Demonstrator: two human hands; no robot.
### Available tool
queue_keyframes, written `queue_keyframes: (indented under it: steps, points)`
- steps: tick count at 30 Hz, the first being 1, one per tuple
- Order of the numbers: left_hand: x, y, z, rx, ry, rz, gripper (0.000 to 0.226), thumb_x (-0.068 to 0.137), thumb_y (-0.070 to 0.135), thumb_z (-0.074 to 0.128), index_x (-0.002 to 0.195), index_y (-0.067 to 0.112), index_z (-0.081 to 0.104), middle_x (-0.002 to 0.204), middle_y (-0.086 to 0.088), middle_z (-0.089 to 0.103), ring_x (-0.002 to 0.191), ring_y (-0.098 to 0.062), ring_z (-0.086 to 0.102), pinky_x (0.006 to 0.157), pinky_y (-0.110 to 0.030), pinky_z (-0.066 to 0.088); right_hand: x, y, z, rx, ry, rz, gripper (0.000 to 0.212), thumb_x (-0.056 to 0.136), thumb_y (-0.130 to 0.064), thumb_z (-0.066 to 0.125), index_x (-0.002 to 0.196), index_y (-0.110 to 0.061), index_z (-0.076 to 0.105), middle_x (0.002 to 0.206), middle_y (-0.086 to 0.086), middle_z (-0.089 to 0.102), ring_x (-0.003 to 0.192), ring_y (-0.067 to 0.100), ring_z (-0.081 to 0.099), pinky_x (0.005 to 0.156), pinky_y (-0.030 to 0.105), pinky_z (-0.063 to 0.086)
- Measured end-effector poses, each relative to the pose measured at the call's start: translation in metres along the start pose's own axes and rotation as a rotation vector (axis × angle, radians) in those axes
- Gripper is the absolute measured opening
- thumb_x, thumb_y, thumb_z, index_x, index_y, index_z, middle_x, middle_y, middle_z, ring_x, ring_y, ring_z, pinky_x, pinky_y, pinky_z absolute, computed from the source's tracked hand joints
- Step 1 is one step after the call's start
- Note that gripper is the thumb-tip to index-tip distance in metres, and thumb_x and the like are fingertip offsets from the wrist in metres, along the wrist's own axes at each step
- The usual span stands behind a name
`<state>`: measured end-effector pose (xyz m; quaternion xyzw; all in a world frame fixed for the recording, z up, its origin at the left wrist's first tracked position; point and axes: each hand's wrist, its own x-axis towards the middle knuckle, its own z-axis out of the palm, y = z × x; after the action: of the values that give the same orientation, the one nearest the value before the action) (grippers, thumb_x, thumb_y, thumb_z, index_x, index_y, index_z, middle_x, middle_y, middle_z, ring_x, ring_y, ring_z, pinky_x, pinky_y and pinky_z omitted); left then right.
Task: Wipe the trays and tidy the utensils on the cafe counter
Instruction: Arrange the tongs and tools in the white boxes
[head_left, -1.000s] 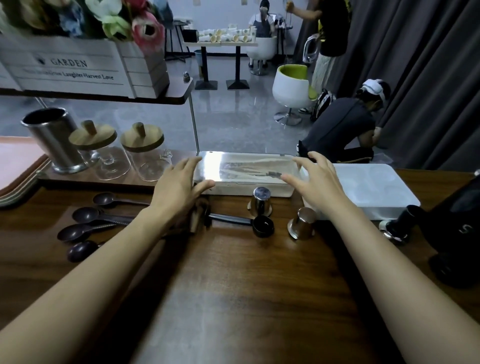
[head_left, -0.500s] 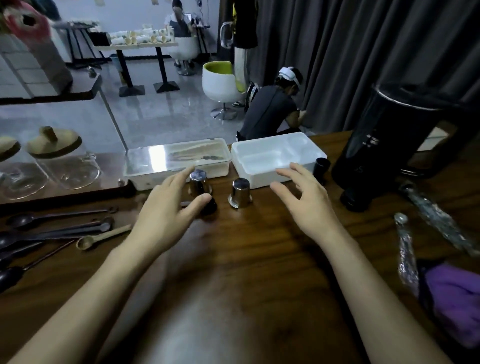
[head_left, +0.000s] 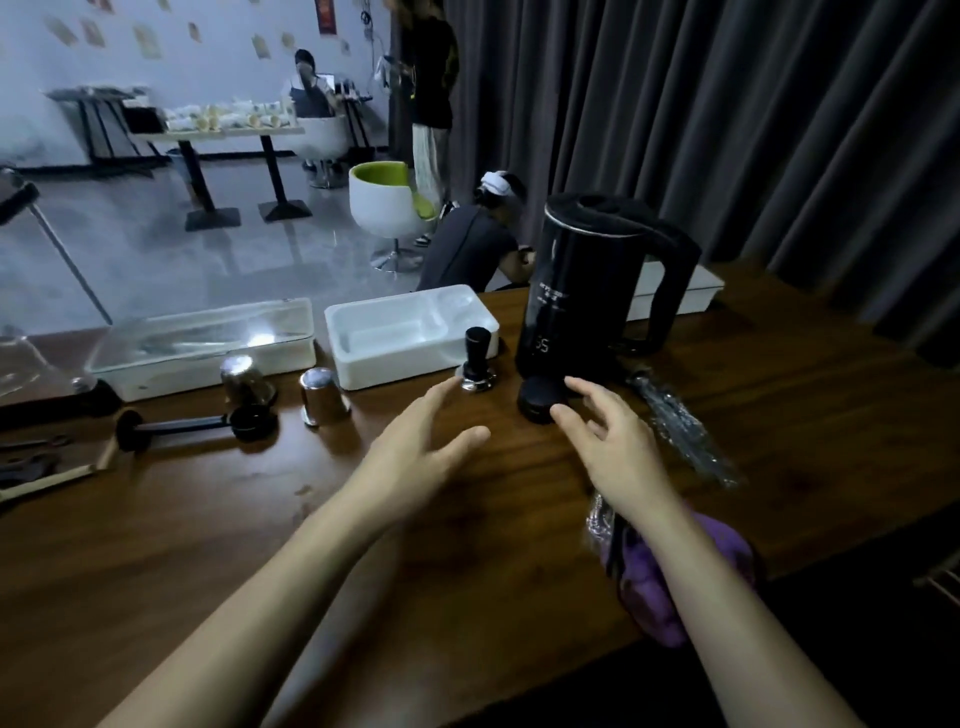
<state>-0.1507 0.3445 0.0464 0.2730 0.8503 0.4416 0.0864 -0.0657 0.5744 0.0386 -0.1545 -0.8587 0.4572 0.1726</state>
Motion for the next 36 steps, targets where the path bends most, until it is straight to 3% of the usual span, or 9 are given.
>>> queue_keyframes:
  steps: [5,10,12,15,18,22,26,31,36]
  points:
    - [0.038,0.045,0.047,-0.085,0.03,0.055,0.083,0.088,0.064,0.062,0.158,0.038,0.027,0.159,0.013,0.039,0.145,-0.002,0.035,0.119,-0.039,0.035,0.023,0.021,-0.032,0.068,-0.03,-0.02,0.061,0.097,-0.049,0.059,0.152,-0.035,0.038,0.158,-0.005,0.038,0.142,0.011,0.039,0.115,0.04,0.04]
    - [0.084,0.074,0.061,-0.121,0.042,0.097,0.066,0.098,0.031,0.065,0.137,0.052,0.016,0.119,0.047,0.031,0.101,0.043,0.03,0.085,0.009,0.027,0.045,0.028,-0.053,0.127,0.037,-0.02,0.07,0.098,-0.048,0.059,0.157,-0.037,0.024,0.161,-0.006,0.033,0.144,0.012,0.036,0.114,0.039,0.039]
    - [0.102,0.078,0.061,-0.148,0.032,0.109,0.071,0.099,0.029,0.065,0.147,0.044,0.015,0.133,0.04,0.034,0.109,0.039,0.031,0.09,0.008,0.026,0.052,0.029,-0.06,0.134,0.085,0.015,0.075,0.097,-0.049,0.059,0.159,-0.038,0.018,0.161,-0.004,0.033,0.143,0.014,0.039,0.113,0.038,0.039]
    - [0.129,0.077,0.056,-0.147,0.079,0.096,0.098,0.093,0.044,0.07,0.164,0.025,0.004,0.165,0.01,0.027,0.146,-0.001,0.027,0.12,-0.026,0.03,0.067,0.035,-0.074,0.144,0.102,0.011,0.085,0.094,-0.055,0.061,0.158,-0.044,0.006,0.162,-0.004,0.031,0.143,0.015,0.039,0.116,0.046,0.037]
    - [0.149,0.071,0.054,-0.143,0.092,0.069,0.106,0.089,0.053,0.072,0.163,0.029,0.0,0.167,0.004,0.026,0.152,-0.015,0.026,0.122,-0.045,0.032,0.083,0.042,-0.087,0.171,0.043,0.05,0.087,0.094,-0.052,0.062,0.159,-0.041,0.006,0.163,-0.007,0.029,0.146,0.014,0.034,0.119,0.042,0.033]
    - [0.171,0.068,0.046,-0.187,0.118,0.044,0.112,0.084,0.056,0.075,0.163,0.034,-0.001,0.161,0.017,0.026,0.147,-0.007,0.029,0.118,-0.035,0.033,0.098,0.051,-0.086,0.266,-0.051,0.024,0.09,0.093,-0.046,0.067,0.159,-0.044,0.006,0.161,-0.013,0.032,0.142,0.006,0.034,0.119,0.034,0.031]
    - [0.19,0.068,0.046,-0.252,0.111,0.003,0.11,0.087,0.04,0.078,0.162,0.037,-0.002,0.122,0.037,0.041,0.094,0.019,0.049,0.082,-0.01,0.042,0.125,0.06,-0.088,0.359,-0.074,0.03,0.094,0.087,-0.051,0.07,0.156,-0.05,0.007,0.162,-0.012,0.03,0.141,0.007,0.031,0.117,0.036,0.031]
    - [0.205,0.076,0.062,-0.307,0.104,0.044,0.102,0.088,0.026,0.078,0.163,0.036,0.008,0.157,0.014,0.04,0.133,0.007,0.046,0.096,-0.003,0.038,0.153,0.074,-0.096,0.508,-0.106,-0.043,0.084,0.091,-0.04,0.068,0.158,-0.044,0.017,0.162,-0.017,0.029,0.146,0.01,0.031,0.105,0.018,0.035]
    - [0.214,0.08,0.072,-0.337,0.23,0.044,0.089,0.092,0.017,0.074,0.157,0.041,0.018,0.142,0.02,0.05,0.118,0.019,0.052,0.09,-0.004,0.043,0.205,0.077,-0.104,0.431,-0.239,-0.079,0.091,0.08,-0.061,0.066,0.157,-0.046,0.02,0.161,-0.011,0.033,0.145,0.014,0.035,0.119,0.04,0.032]
